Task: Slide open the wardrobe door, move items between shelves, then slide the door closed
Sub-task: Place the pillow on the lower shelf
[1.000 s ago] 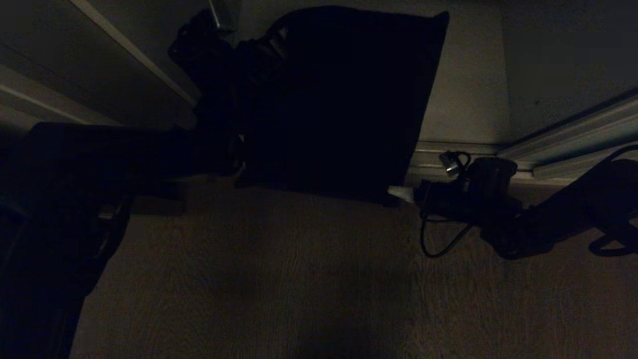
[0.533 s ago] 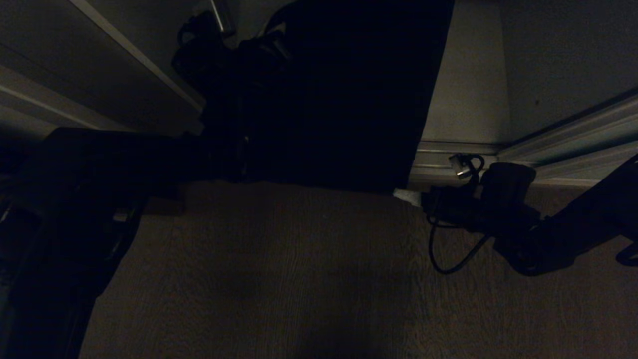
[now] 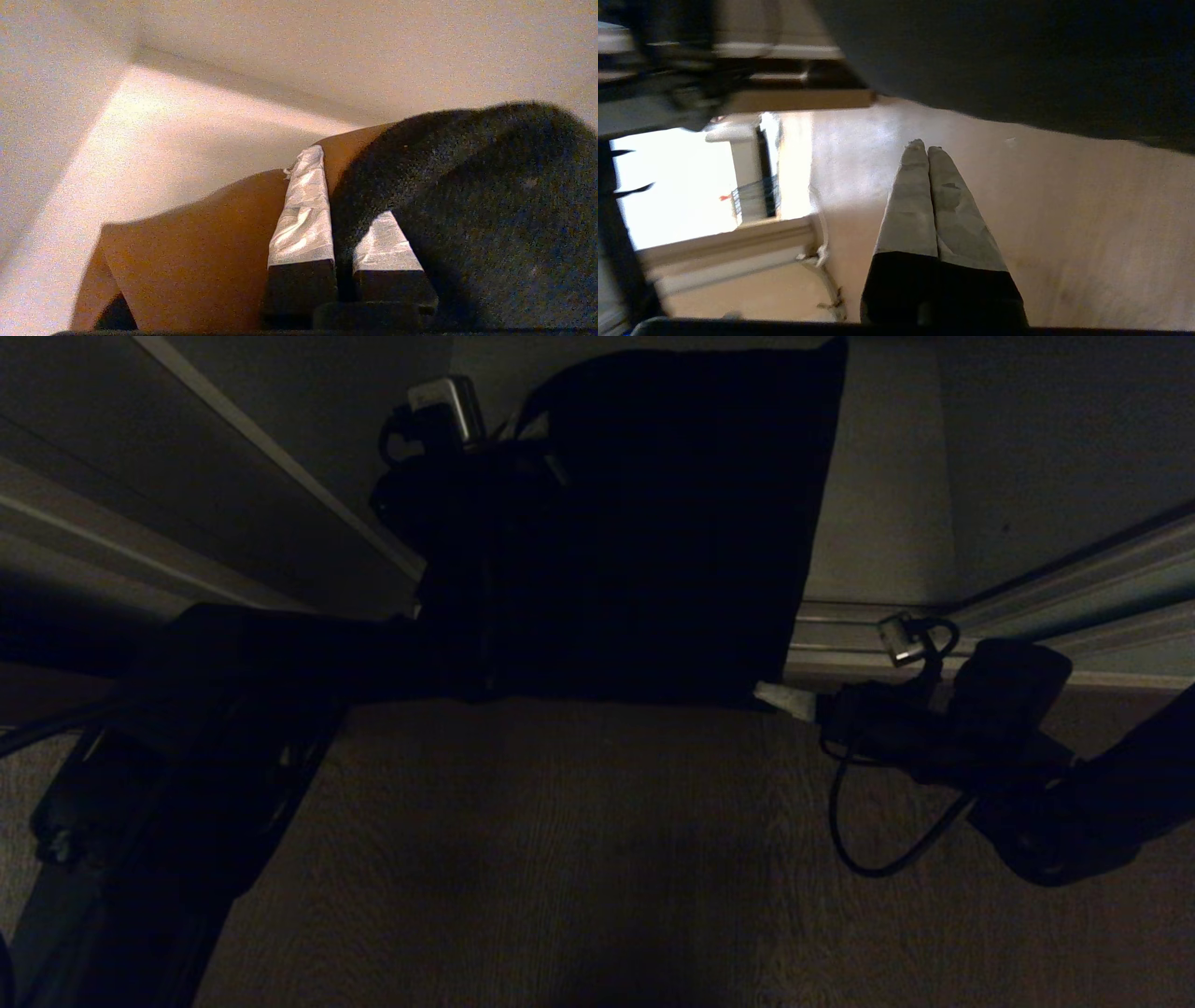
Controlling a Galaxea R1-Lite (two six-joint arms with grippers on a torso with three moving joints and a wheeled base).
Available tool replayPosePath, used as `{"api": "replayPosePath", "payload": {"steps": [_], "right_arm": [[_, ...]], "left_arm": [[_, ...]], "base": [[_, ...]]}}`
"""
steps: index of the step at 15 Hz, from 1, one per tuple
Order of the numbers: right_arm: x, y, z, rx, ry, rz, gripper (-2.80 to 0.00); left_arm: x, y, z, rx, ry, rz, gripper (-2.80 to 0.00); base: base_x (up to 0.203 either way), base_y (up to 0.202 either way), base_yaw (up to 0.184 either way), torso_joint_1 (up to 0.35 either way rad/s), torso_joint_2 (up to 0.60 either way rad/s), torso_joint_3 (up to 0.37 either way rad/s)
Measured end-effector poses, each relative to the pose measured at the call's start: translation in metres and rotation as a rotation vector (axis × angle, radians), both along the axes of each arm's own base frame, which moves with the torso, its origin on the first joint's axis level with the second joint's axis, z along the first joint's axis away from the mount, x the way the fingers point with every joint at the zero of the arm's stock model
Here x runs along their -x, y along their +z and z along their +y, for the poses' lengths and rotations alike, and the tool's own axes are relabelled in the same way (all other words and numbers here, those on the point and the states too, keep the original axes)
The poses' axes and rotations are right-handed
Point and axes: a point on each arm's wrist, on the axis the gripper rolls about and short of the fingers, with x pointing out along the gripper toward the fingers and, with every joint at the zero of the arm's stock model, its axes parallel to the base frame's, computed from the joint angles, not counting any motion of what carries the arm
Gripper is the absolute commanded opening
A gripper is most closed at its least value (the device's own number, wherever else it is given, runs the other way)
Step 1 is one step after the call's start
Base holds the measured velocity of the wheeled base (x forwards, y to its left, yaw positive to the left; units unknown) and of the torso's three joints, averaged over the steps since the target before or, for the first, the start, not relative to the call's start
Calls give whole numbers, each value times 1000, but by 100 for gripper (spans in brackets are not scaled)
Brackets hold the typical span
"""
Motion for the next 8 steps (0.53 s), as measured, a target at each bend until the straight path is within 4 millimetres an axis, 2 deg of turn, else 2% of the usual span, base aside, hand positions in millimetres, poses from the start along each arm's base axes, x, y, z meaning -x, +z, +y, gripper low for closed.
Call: {"api": "replayPosePath", "payload": {"steps": [3, 8], "right_arm": [[18, 6, -3, 3, 35, -5, -280], [25, 5, -3, 1, 52, -20, -280]], "left_arm": [[-2, -8, -1, 7, 55, -54, -280], [-4, -22, 0, 28, 146, -118, -280]], "base": [[0, 0, 0, 0, 0, 0], [0, 0, 0, 0, 0, 0]]}}
